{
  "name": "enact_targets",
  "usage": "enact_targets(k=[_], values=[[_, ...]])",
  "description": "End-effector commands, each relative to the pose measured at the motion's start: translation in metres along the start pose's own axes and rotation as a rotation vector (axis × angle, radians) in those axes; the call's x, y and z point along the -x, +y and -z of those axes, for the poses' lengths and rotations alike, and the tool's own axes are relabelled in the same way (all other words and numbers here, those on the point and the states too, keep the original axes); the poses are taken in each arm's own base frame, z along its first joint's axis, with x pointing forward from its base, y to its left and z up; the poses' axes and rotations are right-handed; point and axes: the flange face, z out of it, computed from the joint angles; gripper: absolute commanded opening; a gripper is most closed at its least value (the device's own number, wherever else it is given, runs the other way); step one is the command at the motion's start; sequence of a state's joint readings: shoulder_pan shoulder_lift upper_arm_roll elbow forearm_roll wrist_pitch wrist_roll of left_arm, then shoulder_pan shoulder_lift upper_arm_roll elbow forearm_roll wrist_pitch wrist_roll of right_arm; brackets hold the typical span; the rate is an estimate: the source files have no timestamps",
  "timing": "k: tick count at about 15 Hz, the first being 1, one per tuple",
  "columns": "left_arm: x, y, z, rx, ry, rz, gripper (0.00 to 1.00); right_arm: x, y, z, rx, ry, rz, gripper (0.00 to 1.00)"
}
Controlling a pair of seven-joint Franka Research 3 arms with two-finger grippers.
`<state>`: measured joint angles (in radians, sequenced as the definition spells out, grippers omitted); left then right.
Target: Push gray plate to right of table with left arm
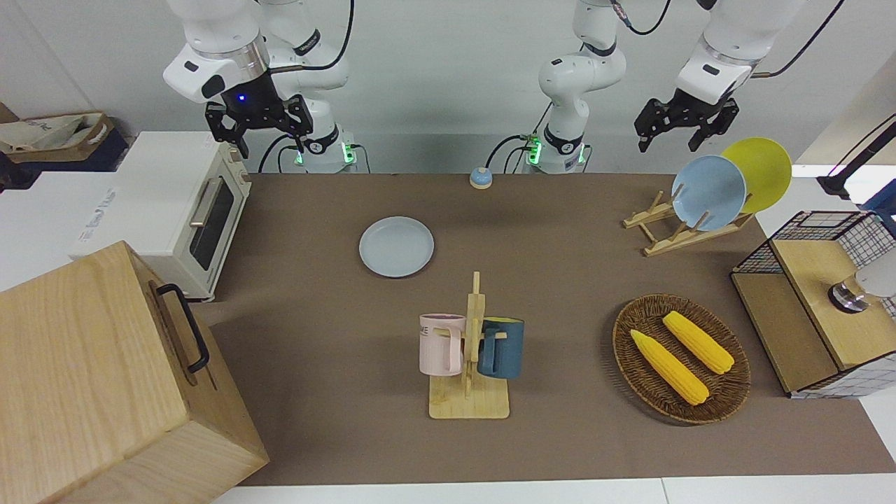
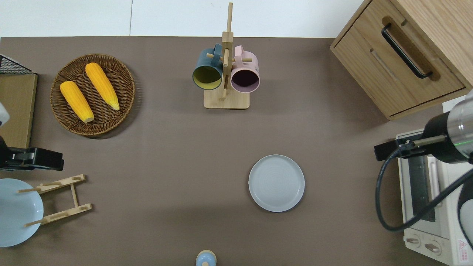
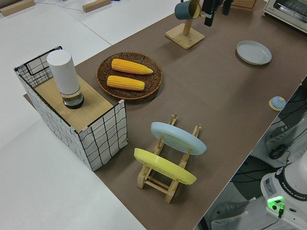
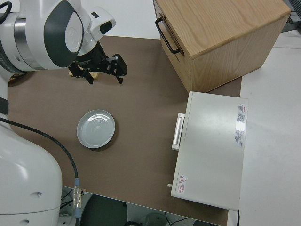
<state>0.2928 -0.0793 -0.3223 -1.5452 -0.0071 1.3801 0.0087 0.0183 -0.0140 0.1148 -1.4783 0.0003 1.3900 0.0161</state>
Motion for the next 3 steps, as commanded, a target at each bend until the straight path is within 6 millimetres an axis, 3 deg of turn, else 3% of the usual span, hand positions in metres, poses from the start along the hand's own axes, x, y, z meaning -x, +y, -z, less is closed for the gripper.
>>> enact_targets(k=[1, 3], values=[[0.0022, -0.0071, 0.0127, 0.003, 0.024, 0.002, 1.00, 0.0031, 0.0006, 0.0040, -0.005, -0.004, -0.015, 0.983], [0.0018, -0.0130, 0.0126, 0.009, 0.024, 0.007, 1.00, 0.0031, 0.0006, 0.0040, -0.005, -0.004, -0.015, 0.983]])
